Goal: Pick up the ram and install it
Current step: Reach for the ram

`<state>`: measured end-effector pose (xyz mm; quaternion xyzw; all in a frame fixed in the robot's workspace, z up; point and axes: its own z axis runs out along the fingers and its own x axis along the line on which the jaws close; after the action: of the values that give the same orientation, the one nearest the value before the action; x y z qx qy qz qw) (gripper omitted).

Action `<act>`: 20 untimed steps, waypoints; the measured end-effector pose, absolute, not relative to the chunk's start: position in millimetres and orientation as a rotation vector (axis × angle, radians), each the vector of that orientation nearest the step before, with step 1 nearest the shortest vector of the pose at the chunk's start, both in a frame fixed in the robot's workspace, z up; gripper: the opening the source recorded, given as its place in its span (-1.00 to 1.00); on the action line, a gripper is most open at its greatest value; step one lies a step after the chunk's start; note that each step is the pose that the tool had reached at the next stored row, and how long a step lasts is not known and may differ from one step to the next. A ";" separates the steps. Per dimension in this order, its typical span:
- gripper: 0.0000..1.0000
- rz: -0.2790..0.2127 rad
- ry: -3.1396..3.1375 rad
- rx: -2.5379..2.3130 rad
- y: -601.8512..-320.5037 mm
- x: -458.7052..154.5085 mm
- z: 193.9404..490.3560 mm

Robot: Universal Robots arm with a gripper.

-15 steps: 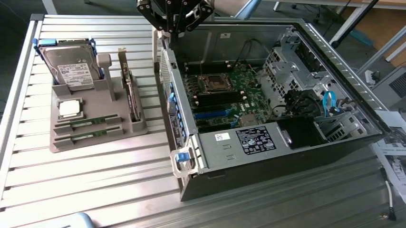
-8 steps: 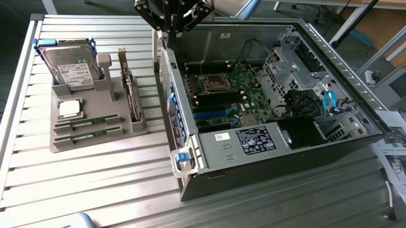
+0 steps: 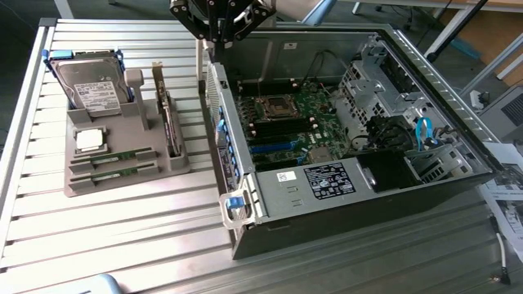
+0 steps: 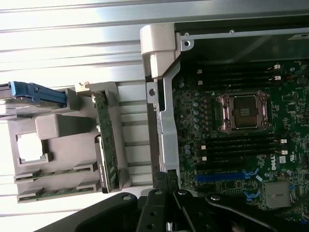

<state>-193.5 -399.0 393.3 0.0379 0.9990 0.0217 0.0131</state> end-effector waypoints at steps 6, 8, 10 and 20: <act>-0.80 0.068 3.112 0.118 -399.0 -198.3 393.3; -0.80 0.068 3.112 0.118 -398.9 -199.9 393.3; -0.80 0.068 3.112 0.118 -398.9 -201.6 393.3; -0.80 0.068 3.113 0.118 -398.9 -214.0 393.3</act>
<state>-214.0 -398.9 393.3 0.0379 0.9990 0.0217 0.0131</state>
